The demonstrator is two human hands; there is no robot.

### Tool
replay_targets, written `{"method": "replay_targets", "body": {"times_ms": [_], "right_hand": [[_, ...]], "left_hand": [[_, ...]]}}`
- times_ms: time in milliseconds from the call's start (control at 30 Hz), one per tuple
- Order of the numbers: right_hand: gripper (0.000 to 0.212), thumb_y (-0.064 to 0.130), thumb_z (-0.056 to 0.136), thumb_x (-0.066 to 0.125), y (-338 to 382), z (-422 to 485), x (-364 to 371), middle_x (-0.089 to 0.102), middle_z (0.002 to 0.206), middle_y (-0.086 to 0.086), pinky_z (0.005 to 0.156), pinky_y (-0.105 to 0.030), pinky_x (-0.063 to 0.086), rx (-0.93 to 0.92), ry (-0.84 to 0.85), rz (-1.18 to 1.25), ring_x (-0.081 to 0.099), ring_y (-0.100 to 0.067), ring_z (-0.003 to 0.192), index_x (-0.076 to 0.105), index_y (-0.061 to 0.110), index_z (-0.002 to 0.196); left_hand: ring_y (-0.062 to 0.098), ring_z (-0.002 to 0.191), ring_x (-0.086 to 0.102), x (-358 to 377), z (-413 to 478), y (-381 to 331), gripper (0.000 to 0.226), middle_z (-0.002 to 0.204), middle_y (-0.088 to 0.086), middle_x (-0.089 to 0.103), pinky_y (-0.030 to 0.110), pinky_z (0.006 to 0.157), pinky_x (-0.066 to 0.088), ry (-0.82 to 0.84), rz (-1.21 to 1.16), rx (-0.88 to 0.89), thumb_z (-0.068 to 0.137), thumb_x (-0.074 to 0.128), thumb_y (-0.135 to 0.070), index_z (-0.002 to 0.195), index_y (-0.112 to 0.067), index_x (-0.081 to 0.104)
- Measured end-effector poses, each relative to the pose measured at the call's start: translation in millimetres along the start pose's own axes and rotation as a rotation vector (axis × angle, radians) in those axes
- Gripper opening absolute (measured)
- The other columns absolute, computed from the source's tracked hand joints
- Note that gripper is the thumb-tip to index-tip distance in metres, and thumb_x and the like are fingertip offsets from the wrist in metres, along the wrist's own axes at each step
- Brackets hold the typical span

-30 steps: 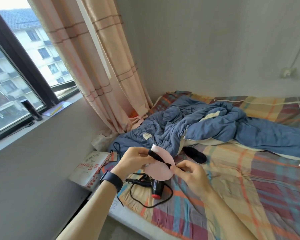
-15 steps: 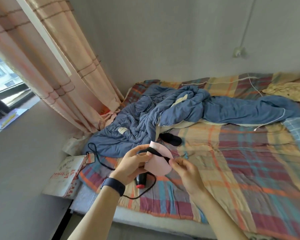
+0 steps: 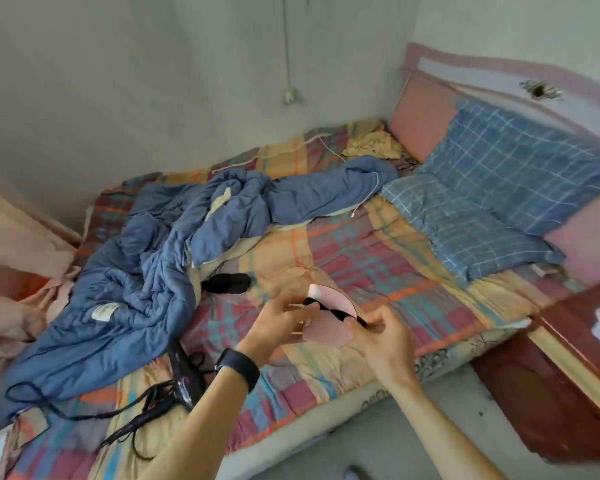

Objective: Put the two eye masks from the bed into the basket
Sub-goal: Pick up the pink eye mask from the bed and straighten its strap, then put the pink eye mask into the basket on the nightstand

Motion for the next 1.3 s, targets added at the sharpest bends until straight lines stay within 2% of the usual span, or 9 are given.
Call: {"method": "replay_targets", "body": {"times_ms": [200,400,500,633,867,967,1067,1167,1300], "right_hand": [[0.025,0.033,0.072,0.084,-48,-26,-101,0.069,0.067,0.013,0.060,-0.012,0.043,0.123,-0.281,-0.052,0.062,0.005,0.068,0.060,0.026,0.073],[0.010,0.028,0.079,0.078,-111,-46,-211,0.067,0.057,0.029,0.054,-0.008,0.040,0.312,-0.305,-0.041,0.064,0.000,0.064,0.079,0.029,0.089],[0.008,0.027,0.077,0.080,-137,-50,-278,0.063,0.057,0.038,0.059,-0.005,0.042,0.324,-0.404,-0.083,0.064,0.010,0.068,0.080,0.030,0.084],[0.014,0.030,0.076,0.080,-166,-48,-365,0.074,0.071,0.017,0.068,-0.024,0.053,0.346,-0.521,-0.109,0.070,-0.007,0.073,0.081,0.025,0.089],[0.010,0.039,0.076,0.078,-208,-45,-480,0.067,0.062,0.032,0.058,-0.016,0.047,0.351,-0.633,-0.188,0.062,0.011,0.070,0.079,0.031,0.082],[0.016,0.044,0.075,0.076,-237,-35,-512,0.071,0.067,0.020,0.061,-0.023,0.051,0.417,-0.635,-0.237,0.064,0.000,0.068,0.078,0.030,0.082],[0.017,0.044,0.077,0.073,-269,-16,-537,0.069,0.065,0.021,0.056,-0.011,0.043,0.453,-0.602,-0.256,0.062,0.003,0.067,0.077,0.030,0.086],[0.016,0.041,0.079,0.074,-305,15,-561,0.065,0.062,0.021,0.055,-0.006,0.037,0.492,-0.576,-0.272,0.060,0.003,0.064,0.078,0.030,0.090],[0.020,0.039,0.082,0.072,-360,70,-597,0.070,0.070,0.017,0.069,-0.026,0.052,0.550,-0.548,-0.281,0.065,-0.008,0.070,0.078,0.025,0.095]], "left_hand": [[0.017,0.069,0.068,111,19,-6,0.008,0.078,-0.002,0.072,0.037,0.068,0.063,0.135,0.279,0.127,0.089,0.069,-0.023,0.088,-0.029,0.072],[0.030,0.090,0.069,257,28,-13,0.013,0.095,0.003,0.072,0.049,0.081,0.058,0.347,0.552,0.220,0.092,0.064,-0.019,0.101,-0.026,0.069],[0.020,0.088,0.067,332,33,-15,0.018,0.101,0.000,0.072,0.037,0.077,0.054,0.391,0.671,0.283,0.090,0.063,-0.025,0.107,-0.027,0.068],[0.014,0.094,0.063,432,32,-27,0.023,0.107,-0.003,0.073,0.025,0.079,0.042,0.419,0.725,0.369,0.089,0.064,-0.026,0.112,-0.022,0.071],[0.001,0.076,0.060,571,36,-31,0.014,0.082,-0.019,0.067,0.008,0.057,0.038,0.463,0.774,0.415,0.089,0.062,-0.030,0.099,-0.027,0.071],[0.011,0.087,0.064,617,47,-21,0.020,0.100,-0.005,0.072,0.020,0.069,0.045,0.519,0.818,0.402,0.091,0.059,-0.029,0.106,-0.022,0.071],[0.019,0.097,0.065,657,68,-9,0.024,0.106,0.002,0.073,0.035,0.086,0.052,0.574,0.872,0.372,0.092,0.057,-0.027,0.111,-0.018,0.069],[0.022,0.102,0.065,695,98,-1,0.029,0.105,0.002,0.074,0.029,0.082,0.049,0.626,0.978,0.385,0.092,0.052,-0.022,0.116,-0.021,0.068],[0.028,0.124,0.052,744,158,3,0.053,0.137,0.008,0.059,0.034,0.098,0.042,0.619,1.164,0.437,0.090,0.052,-0.030,0.142,-0.019,0.047]]}}
Point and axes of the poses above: each hand's wrist, its own z-axis towards the middle knuckle, its own x-axis out of the palm, y = z × x, the point moved 5 cm from there along z, towards the middle knuckle
